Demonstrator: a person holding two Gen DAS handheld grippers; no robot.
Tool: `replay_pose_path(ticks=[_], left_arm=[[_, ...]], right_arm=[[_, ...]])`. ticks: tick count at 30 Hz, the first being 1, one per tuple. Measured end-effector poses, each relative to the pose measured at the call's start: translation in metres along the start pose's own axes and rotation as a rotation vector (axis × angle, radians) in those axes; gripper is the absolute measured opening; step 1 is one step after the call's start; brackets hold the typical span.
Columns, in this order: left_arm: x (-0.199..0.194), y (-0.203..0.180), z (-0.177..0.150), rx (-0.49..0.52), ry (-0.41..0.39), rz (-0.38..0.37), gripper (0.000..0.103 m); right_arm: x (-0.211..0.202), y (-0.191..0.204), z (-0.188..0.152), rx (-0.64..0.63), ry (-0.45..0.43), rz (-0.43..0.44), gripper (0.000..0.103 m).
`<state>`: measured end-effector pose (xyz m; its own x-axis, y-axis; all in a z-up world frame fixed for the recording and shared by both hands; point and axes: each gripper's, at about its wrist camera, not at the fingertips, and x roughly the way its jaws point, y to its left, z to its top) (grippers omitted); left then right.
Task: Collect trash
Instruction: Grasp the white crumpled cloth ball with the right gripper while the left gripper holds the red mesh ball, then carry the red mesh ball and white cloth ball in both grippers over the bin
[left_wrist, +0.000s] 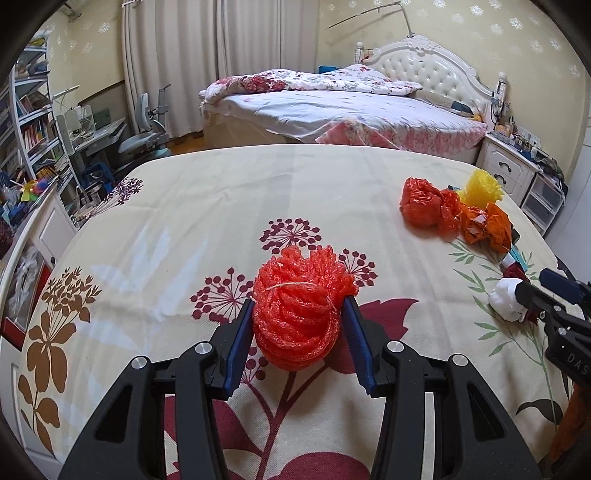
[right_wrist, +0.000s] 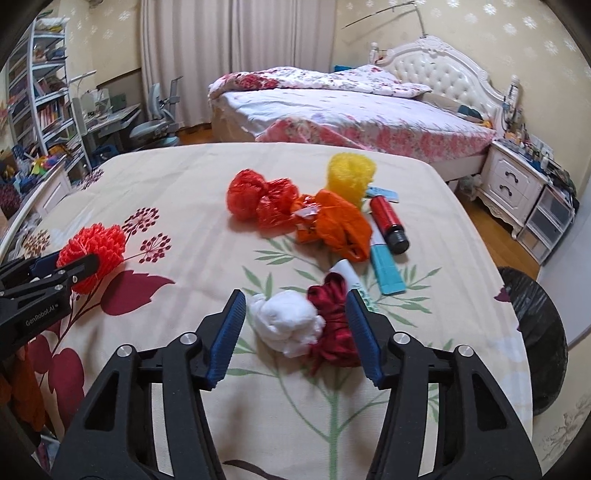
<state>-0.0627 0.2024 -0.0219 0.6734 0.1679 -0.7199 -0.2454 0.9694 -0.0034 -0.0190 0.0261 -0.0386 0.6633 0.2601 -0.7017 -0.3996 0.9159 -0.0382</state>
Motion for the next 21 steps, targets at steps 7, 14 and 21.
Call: replay_pose_path(ticks=[7, 14, 21], left_arm=[[0.002, 0.002, -0.003, -0.011, 0.005, -0.018, 0.048], [0.000, 0.003, -0.004, -0.020, 0.001, -0.023, 0.048], [-0.007, -0.004, -0.002, -0.016, -0.020, -0.039, 0.048]], right_arm=[[0.011, 0.010, -0.004, -0.035, 0.036, -0.021, 0.045], [0.008, 0.009, -0.005, -0.044, 0.014, -0.037, 0.027], [-0.003, 0.007, 0.000, -0.027, -0.021, -0.021, 0.027]])
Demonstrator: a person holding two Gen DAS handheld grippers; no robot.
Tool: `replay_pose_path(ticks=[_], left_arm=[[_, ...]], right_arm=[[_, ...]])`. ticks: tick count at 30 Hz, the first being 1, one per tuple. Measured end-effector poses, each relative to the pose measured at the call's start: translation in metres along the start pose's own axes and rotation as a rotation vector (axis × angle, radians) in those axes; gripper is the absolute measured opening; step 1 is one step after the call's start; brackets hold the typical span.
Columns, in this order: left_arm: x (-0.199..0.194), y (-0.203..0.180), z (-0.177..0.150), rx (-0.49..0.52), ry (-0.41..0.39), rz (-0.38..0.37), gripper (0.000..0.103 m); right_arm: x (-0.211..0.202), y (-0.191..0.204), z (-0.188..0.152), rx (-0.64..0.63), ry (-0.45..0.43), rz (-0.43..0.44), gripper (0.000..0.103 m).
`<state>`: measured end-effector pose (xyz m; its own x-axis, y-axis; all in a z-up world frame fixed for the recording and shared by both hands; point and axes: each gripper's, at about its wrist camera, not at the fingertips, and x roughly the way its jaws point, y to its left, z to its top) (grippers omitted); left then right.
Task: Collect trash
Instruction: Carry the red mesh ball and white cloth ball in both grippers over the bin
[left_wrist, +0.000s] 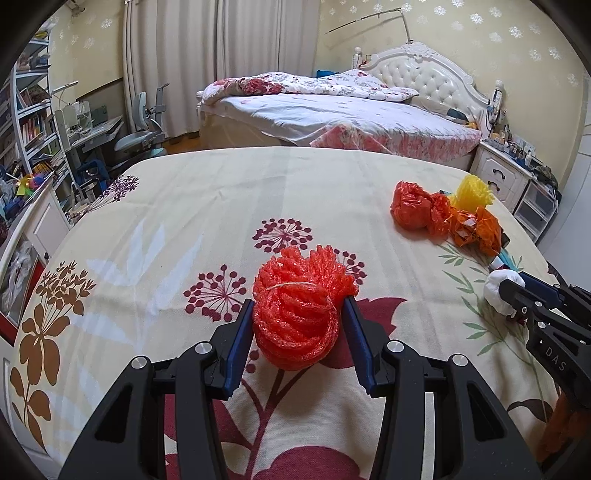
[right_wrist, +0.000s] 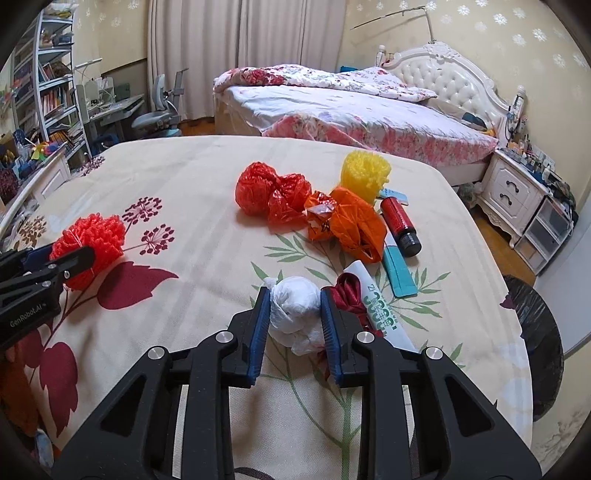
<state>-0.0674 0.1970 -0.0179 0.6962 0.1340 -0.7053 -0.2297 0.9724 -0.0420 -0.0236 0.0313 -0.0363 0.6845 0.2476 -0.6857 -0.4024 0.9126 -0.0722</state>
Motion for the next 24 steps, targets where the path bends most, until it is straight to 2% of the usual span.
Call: replay_pose_path(ticks=[9, 16, 24], left_arm=[[-0.011, -0.029, 0.011, 0.030, -0.054, -0.048, 0.048], [-0.017, -0.064, 0.016, 0.084, -0.099, -0.079, 0.048], [-0.019, -0.115, 0.024, 0.149, -0.123, -0.157, 0.048]], right_arm=[[-0.022, -0.025, 0.008, 0.050, -0.062, -0.025, 0.027], [-0.032, -0.065, 0.008, 0.114, -0.085, -0.084, 0.027], [-0.041, -0.116, 0.002, 0.189, -0.110, -0.173, 0.027]])
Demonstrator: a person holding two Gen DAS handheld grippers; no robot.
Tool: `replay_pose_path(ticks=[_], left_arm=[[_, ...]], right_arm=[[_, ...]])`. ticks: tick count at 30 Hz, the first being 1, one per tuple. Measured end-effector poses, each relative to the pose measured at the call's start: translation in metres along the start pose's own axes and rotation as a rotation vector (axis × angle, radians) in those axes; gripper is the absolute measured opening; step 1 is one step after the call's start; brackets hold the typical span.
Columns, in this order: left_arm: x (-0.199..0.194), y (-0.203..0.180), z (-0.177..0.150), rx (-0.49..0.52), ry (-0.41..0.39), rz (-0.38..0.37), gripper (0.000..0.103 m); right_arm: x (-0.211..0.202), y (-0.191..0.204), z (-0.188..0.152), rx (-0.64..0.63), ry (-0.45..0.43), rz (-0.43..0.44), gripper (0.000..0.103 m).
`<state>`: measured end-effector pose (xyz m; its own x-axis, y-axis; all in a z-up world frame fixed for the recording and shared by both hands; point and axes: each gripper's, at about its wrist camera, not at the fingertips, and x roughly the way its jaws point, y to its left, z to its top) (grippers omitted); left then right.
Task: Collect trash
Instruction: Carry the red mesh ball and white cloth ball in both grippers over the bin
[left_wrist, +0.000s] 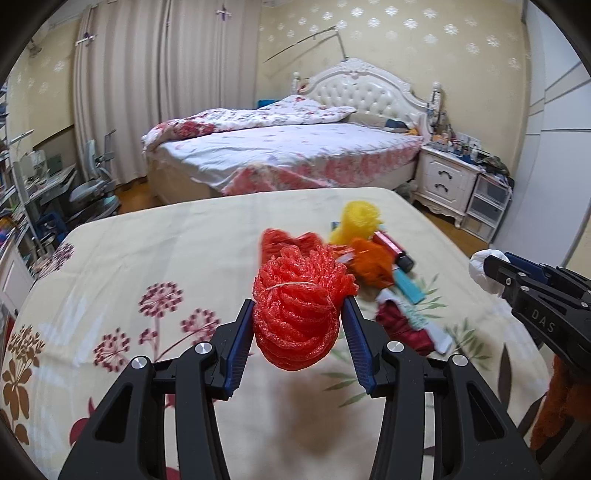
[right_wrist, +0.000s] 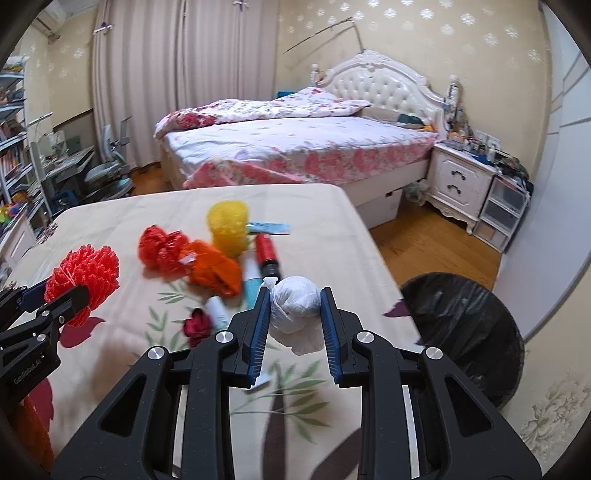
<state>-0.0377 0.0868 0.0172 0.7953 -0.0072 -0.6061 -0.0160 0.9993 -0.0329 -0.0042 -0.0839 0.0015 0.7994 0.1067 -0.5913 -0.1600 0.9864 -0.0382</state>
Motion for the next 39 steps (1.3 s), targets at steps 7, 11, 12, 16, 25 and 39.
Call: replay_pose_path(ticks=[7, 11, 12, 16, 25, 39], left_arm=[[0.012, -0.054, 0.015, 0.062, -0.014, -0.095, 0.048], [0.022, -0.090, 0.024, 0.104, -0.023, -0.152, 0.048], [0.024, -0.098, 0.025, 0.116, -0.026, -0.164, 0.048], [0.034, -0.134, 0.030, 0.163, -0.037, -0.203, 0.048], [0.065, -0.193, 0.039, 0.235, -0.022, -0.251, 0.048], [0.107, -0.248, 0.044, 0.321, 0.014, -0.250, 0.048]], right_arm=[[0.000, -0.053, -0.002, 0.074, -0.014, -0.095, 0.027], [0.002, -0.087, -0.005, 0.117, -0.021, -0.163, 0.027], [0.003, -0.097, -0.006, 0.130, -0.020, -0.181, 0.027], [0.009, -0.130, -0.009, 0.178, -0.015, -0.232, 0.027], [0.028, -0.171, -0.015, 0.249, -0.006, -0.284, 0.027], [0.054, -0.208, -0.025, 0.330, 0.023, -0.318, 0.027]])
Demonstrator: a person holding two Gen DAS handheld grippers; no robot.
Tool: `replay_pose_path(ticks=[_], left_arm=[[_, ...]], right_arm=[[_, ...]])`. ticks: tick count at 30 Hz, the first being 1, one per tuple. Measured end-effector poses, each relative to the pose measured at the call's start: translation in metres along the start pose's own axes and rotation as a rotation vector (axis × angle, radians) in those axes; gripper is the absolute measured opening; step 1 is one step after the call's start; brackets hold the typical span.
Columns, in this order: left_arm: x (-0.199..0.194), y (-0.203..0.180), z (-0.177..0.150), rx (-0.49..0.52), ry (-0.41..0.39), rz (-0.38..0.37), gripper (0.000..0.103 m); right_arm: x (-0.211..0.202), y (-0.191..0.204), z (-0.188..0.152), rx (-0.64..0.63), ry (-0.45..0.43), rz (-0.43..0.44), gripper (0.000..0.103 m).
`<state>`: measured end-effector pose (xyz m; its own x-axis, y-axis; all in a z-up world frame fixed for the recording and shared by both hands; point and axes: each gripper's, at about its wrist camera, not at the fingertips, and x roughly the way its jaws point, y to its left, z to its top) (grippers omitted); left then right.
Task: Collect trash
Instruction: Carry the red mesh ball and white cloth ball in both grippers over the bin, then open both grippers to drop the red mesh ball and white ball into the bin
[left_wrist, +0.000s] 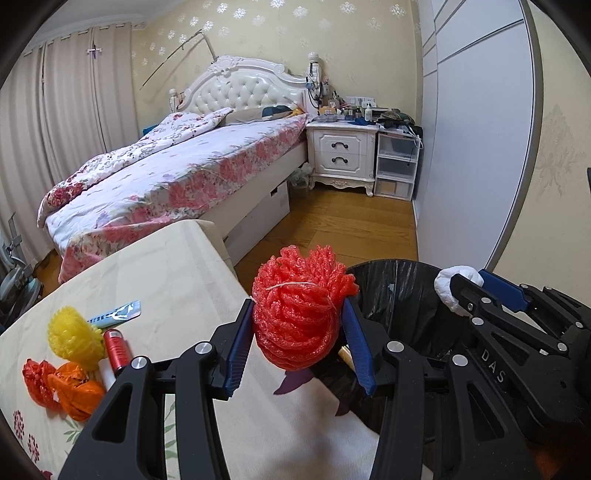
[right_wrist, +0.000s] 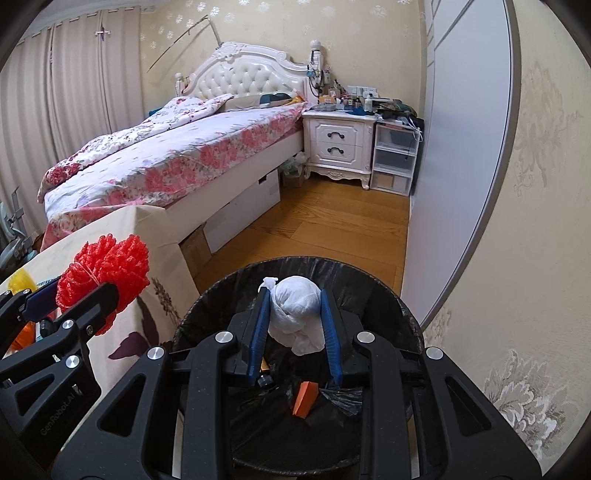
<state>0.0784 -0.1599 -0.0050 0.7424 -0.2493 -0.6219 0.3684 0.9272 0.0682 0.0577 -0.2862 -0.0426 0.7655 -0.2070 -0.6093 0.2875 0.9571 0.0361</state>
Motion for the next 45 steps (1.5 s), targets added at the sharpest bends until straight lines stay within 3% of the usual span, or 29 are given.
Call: replay_pose_path(ticks=[8, 12, 16, 27, 45], left_arm=[[0.015, -0.013, 0.004, 0.021, 0.018, 0.003, 0.049], [0.021, -0.015, 0.005, 0.021, 0.028, 0.006, 0.065], [0.024, -0.013, 0.005, 0.014, 0.032, 0.020, 0.073], [0.013, -0.001, 0.004, -0.020, 0.035, 0.055, 0.076], [-0.054, 0.060, -0.034, -0.115, 0.044, 0.187, 0.077]], right_arm=[[0.010, -0.009, -0.003, 0.014, 0.013, -0.016, 0.029], [0.011, -0.015, -0.004, 0.030, 0.005, -0.031, 0.039], [0.013, -0.022, -0.003, 0.052, 0.008, -0.047, 0.044], [0.006, -0.017, -0.005, 0.038, 0.003, -0.045, 0.063], [-0.038, 0.043, -0.028, -0.097, 0.036, 0.070, 0.076]])
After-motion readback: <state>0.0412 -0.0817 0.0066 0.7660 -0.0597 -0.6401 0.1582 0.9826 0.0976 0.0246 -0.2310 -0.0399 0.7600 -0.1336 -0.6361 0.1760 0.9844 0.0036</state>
